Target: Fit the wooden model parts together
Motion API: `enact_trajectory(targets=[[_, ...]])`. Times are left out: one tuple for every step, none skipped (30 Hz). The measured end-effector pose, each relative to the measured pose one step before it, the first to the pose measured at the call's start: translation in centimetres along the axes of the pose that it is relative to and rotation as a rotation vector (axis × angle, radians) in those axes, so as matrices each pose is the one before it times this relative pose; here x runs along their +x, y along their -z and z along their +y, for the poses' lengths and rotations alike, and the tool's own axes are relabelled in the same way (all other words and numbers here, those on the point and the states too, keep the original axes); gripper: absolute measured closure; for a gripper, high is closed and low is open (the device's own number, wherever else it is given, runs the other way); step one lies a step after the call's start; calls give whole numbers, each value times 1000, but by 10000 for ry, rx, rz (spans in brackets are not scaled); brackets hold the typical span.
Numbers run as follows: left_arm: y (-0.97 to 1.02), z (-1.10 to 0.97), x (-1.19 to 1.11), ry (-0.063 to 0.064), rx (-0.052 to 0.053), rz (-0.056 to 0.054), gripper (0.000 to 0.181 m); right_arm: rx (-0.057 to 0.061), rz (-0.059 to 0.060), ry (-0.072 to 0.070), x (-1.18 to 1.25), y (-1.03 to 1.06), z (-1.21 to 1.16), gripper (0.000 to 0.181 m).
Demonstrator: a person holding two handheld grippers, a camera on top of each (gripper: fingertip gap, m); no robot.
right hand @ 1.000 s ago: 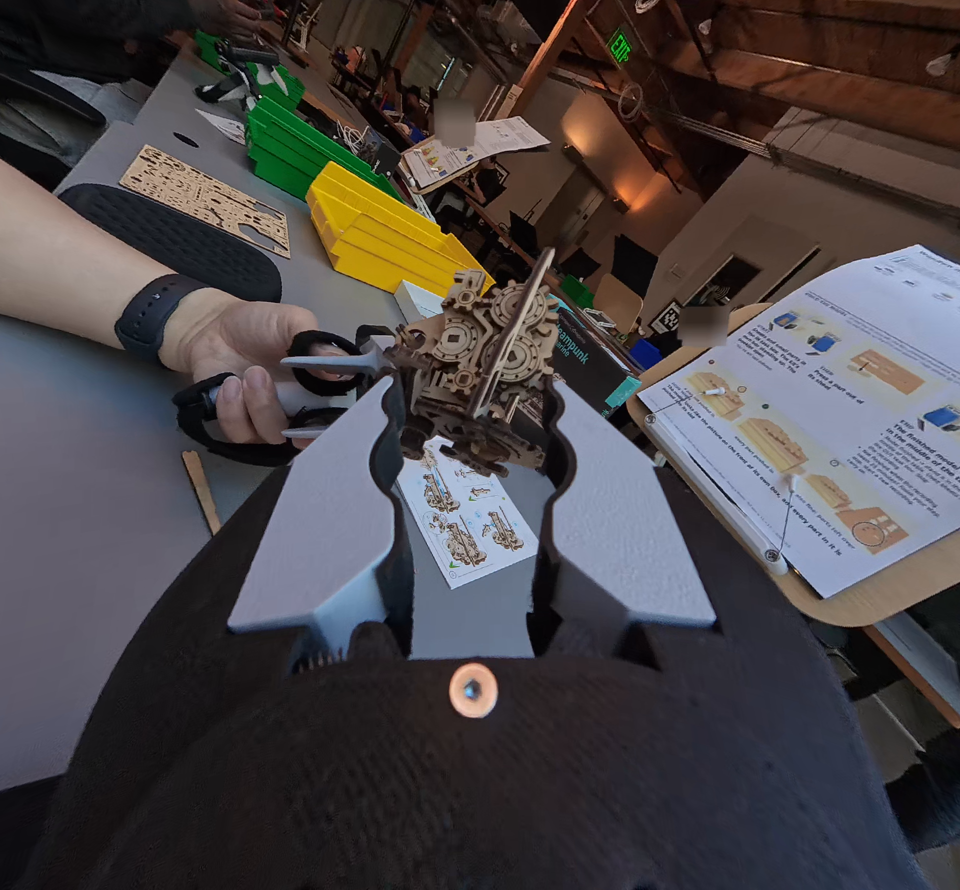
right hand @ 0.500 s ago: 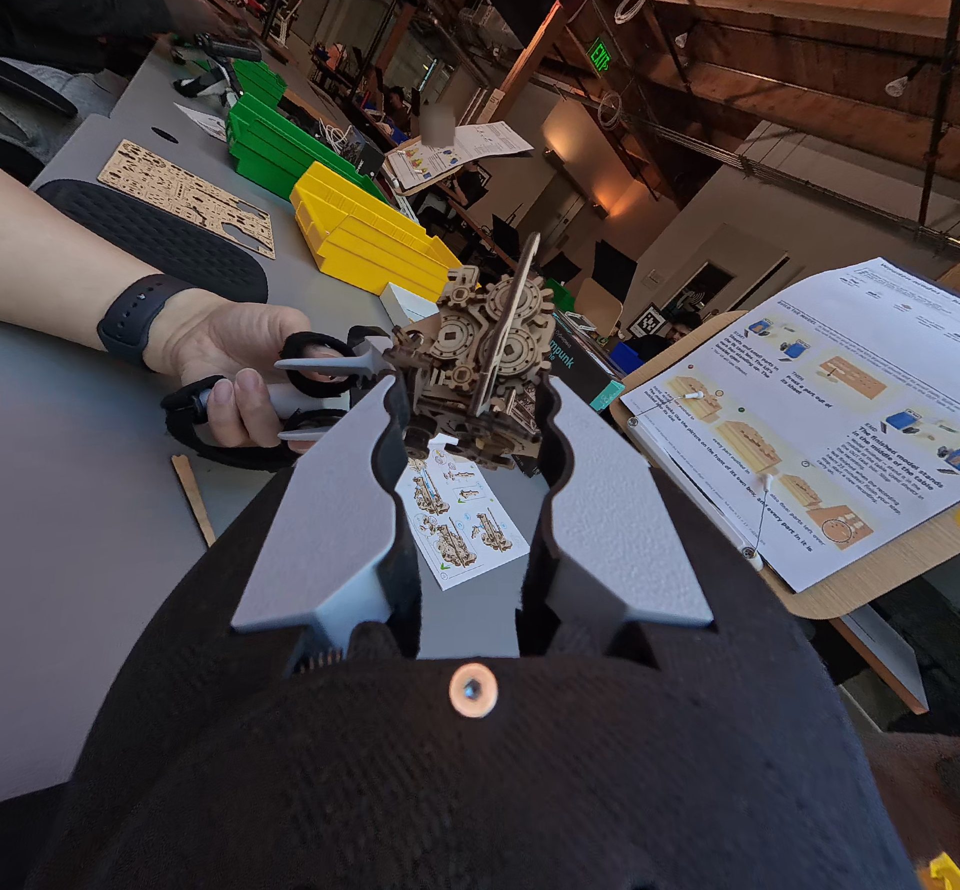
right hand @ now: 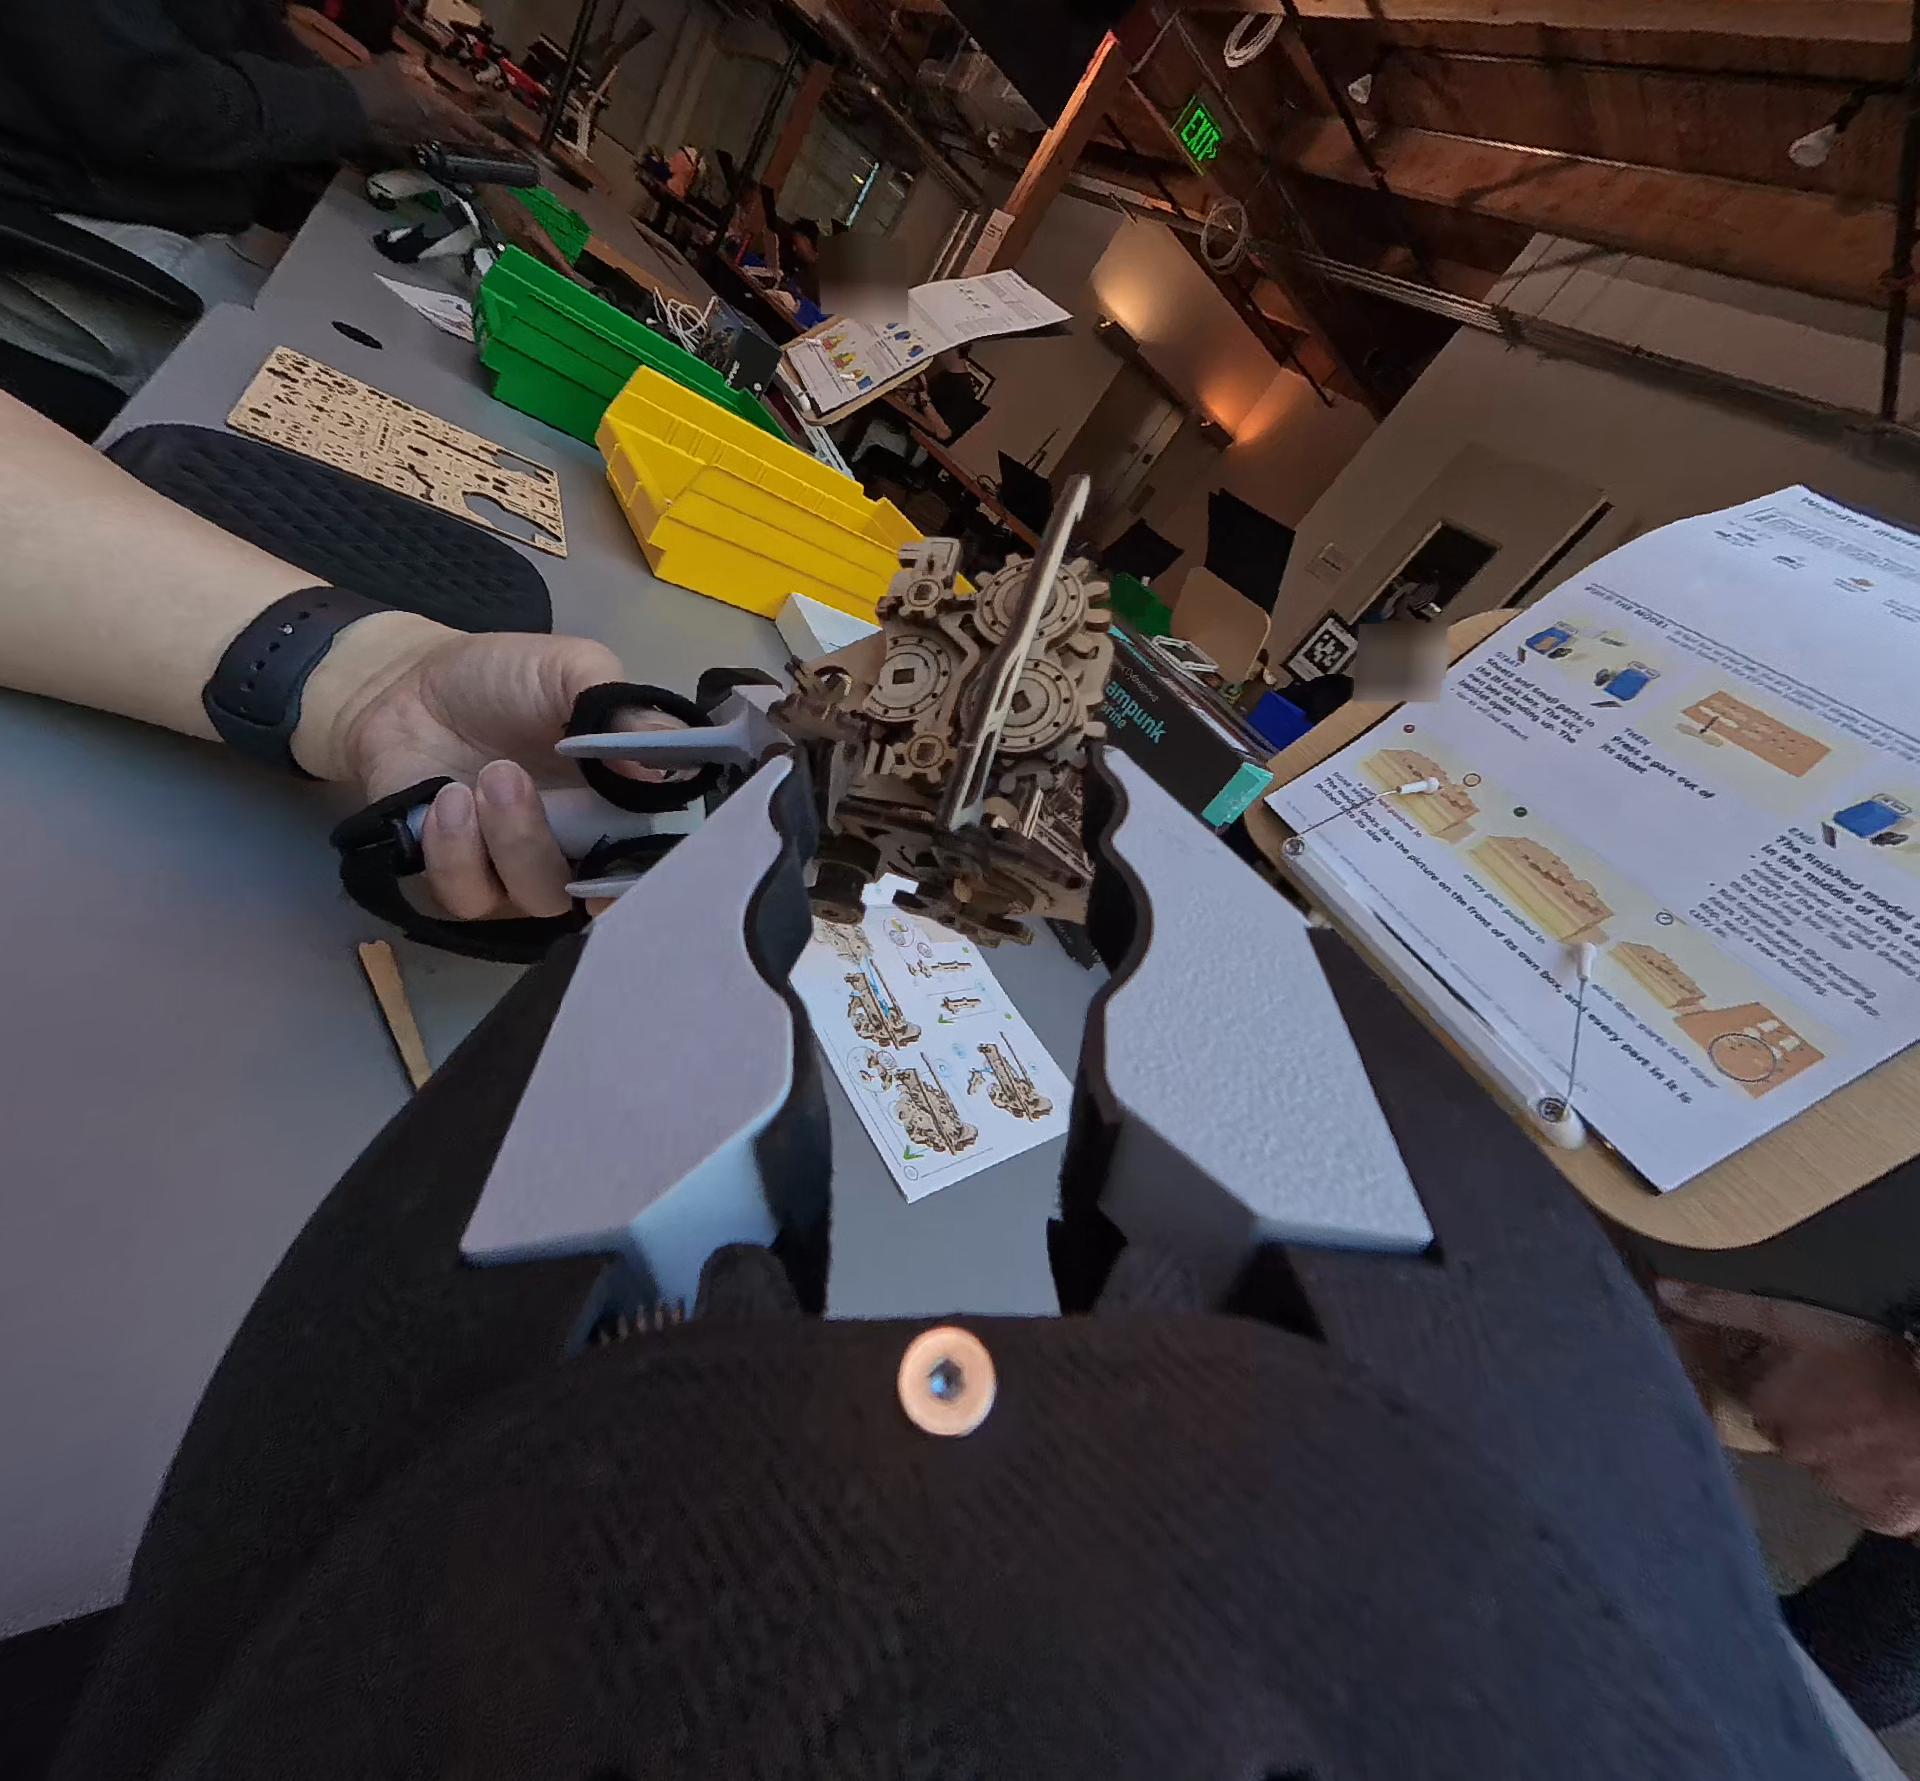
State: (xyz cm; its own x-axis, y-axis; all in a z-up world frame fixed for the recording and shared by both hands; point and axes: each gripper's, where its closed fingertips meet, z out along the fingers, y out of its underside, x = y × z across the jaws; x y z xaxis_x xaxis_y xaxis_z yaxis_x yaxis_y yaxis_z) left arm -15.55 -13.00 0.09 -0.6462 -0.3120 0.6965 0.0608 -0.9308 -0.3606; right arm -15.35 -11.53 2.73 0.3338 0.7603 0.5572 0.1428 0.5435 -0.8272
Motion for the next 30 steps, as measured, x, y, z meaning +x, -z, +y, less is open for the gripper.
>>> enact_trajectory(targets=[[-59, -129, -117, 33, 136, -52, 168, -13, -112, -254, 224, 38, 206, 130], [-41, -99, -88, 92, 128, 26, 168, -43, -75, -219, 180, 45, 159, 129], [-30, -116, 18, 115, 137, 103, 168, 23, -20, -92, 151, 99, 2, 130], [14, -79, -16, 87, 102, 64, 168, -19, 10, -26, 129, 78, -3, 131], [42, -27, -62, 9, 36, -18, 167, -139, -44, -24, 11, -9, 137, 131], [62, -24, -44, -38, 8, -43, 167, -142, -39, -76, 19, -18, 128, 131], [59, -63, 6, -49, 20, -29, 168, -83, -3, -64, -1, -14, 64, 131], [52, -108, 62, -68, 52, -9, 168, -67, 33, -89, 39, -28, 47, 132], [46, -174, 155, -71, 87, 42, 168, -106, -43, -56, -65, -18, 122, 136], [41, -185, 212, -62, 85, 75, 168, -110, 26, 9, 37, 22, 117, 138], [24, -111, 156, -76, 35, 22, 168, 3, 180, 88, 242, 53, -33, 138], [-7, 45, 74, -69, -68, -26, 168, 24, 46, 79, 8, 24, -86, 137], [-52, 113, 24, -60, -99, -38, 167, 26, -32, 83, -144, -12, -104, 137], [-58, 86, 22, -41, -58, -13, 167, 57, 40, 155, -54, -5, -129, 137], [-51, 59, 1, 1, -24, 7, 167, 43, 25, 189, -105, -4, -75, 138], [-35, 50, -48, 33, -12, 8, 167, -45, -51, 185, -219, -2, 29, 141], [-20, 59, -16, 43, -14, 36, 167, -4, 23, 171, -94, 2, -37, 143], [-27, 92, 40, 40, -50, 53, 167, 12, 22, 166, -76, 31, -86, 143], [-29, 107, 45, 15, -80, 21, 167, 40, -13, 158, -90, 40, -126, 143], [-29, 108, 8, -17, -87, -25, 167, 39, -53, 150, -108, 62, -97, 143], [-31, 59, -29, -22, -60, -56, 167, 23, -60, 155, -65, 74, -15, 144], [13, -32, -60, -49, 3, -81, 167, -21, -40, 19, 12, 17, 84, 144], [47, -71, -59, -13, 25, -45, 167, -51, -24, -85, 46, -17, 156, 144], [73, -49, 19, 37, 22, 16, 167, -10, -51, -117, 33, -20, 106, 144], [50, -18, 6, 46, 9, 18, 167, 36, 31, -58, 159, 20, 3, 140], [26, 3, -44, 26, 1, -22, 167, 106, 189, 52, 346, 88, -106, 132], [-2, 71, -72, 27, -36, -35, 167, 106, 115, 45, 240, 86, -159, 125], [-72, 187, -44, 61, -99, 2, 168, 121, -69, -25, -28, 69, -214, 119], [-121, 252, -32, 76, -144, 23, 167, 218, -215, 7, -285, 46, -322, 116], [-129, 264, -116, 31, -132, -37, 167, 144, -199, 41, -323, 31, -190, 116]])
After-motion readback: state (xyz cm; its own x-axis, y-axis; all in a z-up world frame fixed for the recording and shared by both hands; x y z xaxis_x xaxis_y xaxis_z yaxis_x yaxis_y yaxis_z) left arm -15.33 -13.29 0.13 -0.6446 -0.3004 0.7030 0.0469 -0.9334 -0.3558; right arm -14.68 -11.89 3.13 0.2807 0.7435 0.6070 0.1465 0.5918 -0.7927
